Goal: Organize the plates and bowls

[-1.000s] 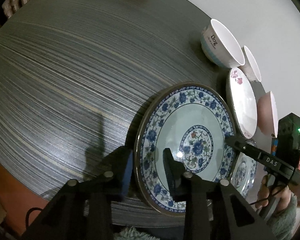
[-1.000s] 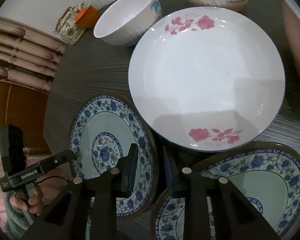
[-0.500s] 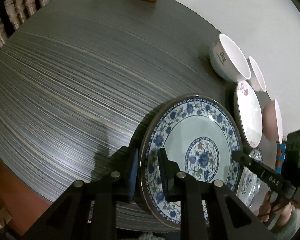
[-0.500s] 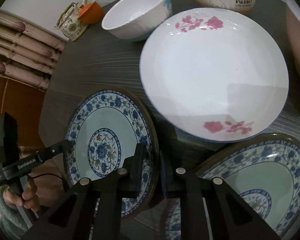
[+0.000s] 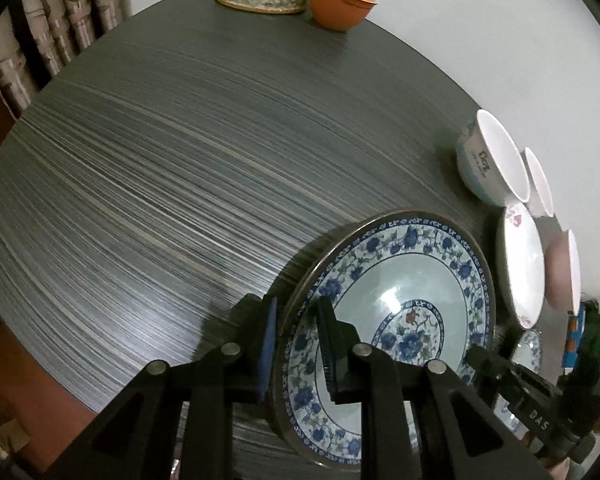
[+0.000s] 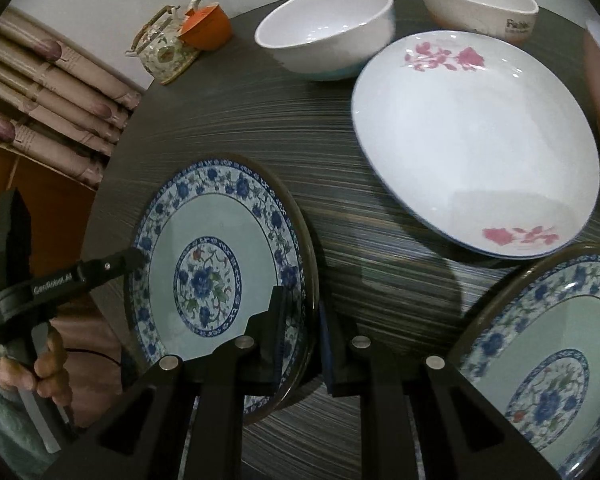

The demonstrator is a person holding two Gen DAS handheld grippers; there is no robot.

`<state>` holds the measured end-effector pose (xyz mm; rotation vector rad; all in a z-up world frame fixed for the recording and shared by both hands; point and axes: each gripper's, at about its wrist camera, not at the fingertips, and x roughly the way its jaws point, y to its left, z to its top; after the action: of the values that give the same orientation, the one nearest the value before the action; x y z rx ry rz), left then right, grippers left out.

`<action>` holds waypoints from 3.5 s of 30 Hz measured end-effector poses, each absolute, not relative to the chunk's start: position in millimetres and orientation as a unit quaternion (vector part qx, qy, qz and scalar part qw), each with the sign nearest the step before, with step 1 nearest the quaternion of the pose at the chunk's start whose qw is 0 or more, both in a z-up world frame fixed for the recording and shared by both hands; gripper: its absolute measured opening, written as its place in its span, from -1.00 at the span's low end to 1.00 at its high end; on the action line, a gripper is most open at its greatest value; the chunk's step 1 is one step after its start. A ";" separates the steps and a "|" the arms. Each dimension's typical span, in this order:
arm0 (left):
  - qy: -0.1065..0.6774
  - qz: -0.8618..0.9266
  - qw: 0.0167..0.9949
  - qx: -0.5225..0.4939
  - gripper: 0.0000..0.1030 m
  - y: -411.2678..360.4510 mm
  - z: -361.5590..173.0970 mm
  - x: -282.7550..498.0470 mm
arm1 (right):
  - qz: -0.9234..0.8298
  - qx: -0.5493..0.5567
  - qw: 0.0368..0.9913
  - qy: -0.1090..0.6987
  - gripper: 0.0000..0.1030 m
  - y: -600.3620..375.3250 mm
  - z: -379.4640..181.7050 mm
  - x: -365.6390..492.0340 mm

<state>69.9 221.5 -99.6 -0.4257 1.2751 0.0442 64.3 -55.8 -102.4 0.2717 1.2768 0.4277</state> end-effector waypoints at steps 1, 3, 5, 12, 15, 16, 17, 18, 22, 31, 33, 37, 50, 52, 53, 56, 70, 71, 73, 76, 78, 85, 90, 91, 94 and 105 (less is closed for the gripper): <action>0.592 0.022 0.781 -0.197 -0.61 223.7 -101.4 70.4 | 0.196 0.125 0.774 0.588 -0.70 -54.3 -103.1 63.3; 0.594 0.027 0.779 -0.199 -0.61 226.7 -104.9 70.9 | 0.195 0.124 0.774 0.589 -0.69 -49.4 -105.4 63.4; 0.592 0.026 0.780 -0.203 -0.61 230.0 -106.0 71.3 | 0.195 0.129 0.772 0.591 -0.69 -49.2 -107.7 61.9; 0.588 0.029 0.785 -0.193 -0.61 234.5 -105.1 72.0 | 0.194 0.130 0.770 0.594 -0.69 -41.3 -110.9 66.8; 0.587 0.029 0.784 -0.198 -0.60 231.9 -105.7 72.7 | 0.195 0.125 0.771 0.593 -0.68 -42.4 -111.5 64.3; 0.587 0.031 0.784 -0.202 -0.60 231.3 -106.0 71.9 | 0.195 0.127 0.771 0.592 -0.66 -42.6 -111.5 64.3; 0.587 0.032 0.783 -0.204 -0.60 231.2 -106.7 71.7 | 0.196 0.130 0.770 0.593 -0.65 -42.4 -112.2 64.3; 0.586 0.033 0.783 -0.204 -0.58 231.7 -107.1 71.1 | 0.197 0.131 0.768 0.595 -0.64 -42.5 -113.2 64.1; 0.581 0.055 0.789 -0.192 -0.53 233.3 -102.2 68.4 | 0.200 0.130 0.768 0.594 -0.50 -44.5 -113.0 60.2; 0.549 0.081 0.818 -0.151 -0.27 215.4 -73.6 53.6 | 0.177 0.124 0.787 0.578 -0.38 -60.6 -102.2 50.8; 0.540 0.080 0.827 -0.138 -0.20 202.0 -64.8 48.8 | 0.174 0.124 0.792 0.572 -0.38 -65.3 -96.7 46.0; 0.526 0.050 0.841 -0.116 -0.19 165.7 -49.3 38.1 | 0.159 0.107 0.811 0.552 -0.37 -71.6 -79.6 32.5; 0.514 -0.031 0.853 -0.078 -0.14 59.2 -33.3 13.3 | 0.121 0.063 0.861 0.490 -0.35 -103.0 -38.4 -6.8; 0.515 -0.035 0.854 -0.072 -0.14 49.0 -33.1 8.2 | 0.112 0.070 0.864 0.487 -0.35 -111.2 -37.5 -11.9; 0.513 -0.039 0.855 -0.067 -0.14 43.3 -33.2 5.6 | 0.110 0.075 0.864 0.486 -0.35 -114.7 -37.6 -14.2; 0.509 -0.041 0.859 -0.048 -0.14 27.3 -34.1 -3.7 | 0.096 0.081 0.867 0.483 -0.35 -126.0 -38.1 -22.3; 0.511 -0.083 0.855 -0.019 -0.14 -8.8 -46.2 -35.7 | 0.054 0.089 0.877 0.468 -0.35 -173.4 -39.2 -59.5; 0.512 -0.082 0.855 -0.017 -0.14 -10.4 -47.3 -36.3 | 0.051 0.089 0.878 0.468 -0.35 -176.9 -39.9 -62.1; 0.514 -0.084 0.853 -0.013 -0.14 -13.0 -49.6 -36.8 | 0.045 0.090 0.879 0.467 -0.35 -182.6 -41.0 -65.7; 0.517 -0.089 0.851 -0.006 -0.14 -19.2 -52.6 -36.7 | 0.040 0.094 0.879 0.465 -0.35 -191.0 -41.7 -71.1; 0.518 -0.092 0.850 -0.002 -0.14 -22.8 -54.1 -36.5 | 0.039 0.096 0.880 0.464 -0.35 -196.3 -41.9 -73.7; 0.528 -0.108 0.842 0.000 -0.14 -33.9 -60.8 -33.9 | 0.025 0.114 0.881 0.458 -0.35 -218.1 -39.5 -82.2; 0.546 -0.132 0.827 -0.025 -0.14 -34.0 -67.9 -25.7 | 0.016 0.129 0.876 0.464 -0.35 -237.1 -41.4 -84.7; 0.551 -0.136 0.823 -0.033 -0.14 -32.9 -69.8 -23.7 | 0.011 0.128 0.875 0.466 -0.35 -241.8 -42.1 -85.6; 0.563 -0.154 0.810 -0.059 -0.14 -28.7 -75.0 -16.4 | 0.007 0.132 0.870 0.474 -0.34 -255.2 -46.8 -86.4; 0.587 -0.192 0.776 -0.128 -0.14 -16.7 -88.9 8.3 | 0.084 0.241 0.822 0.509 -0.31 -313.1 -83.0 -69.0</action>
<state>8.3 -16.7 -88.9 -0.2777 1.2692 -0.4163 -69.0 -313.1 -83.0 0.5123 1.0834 0.1779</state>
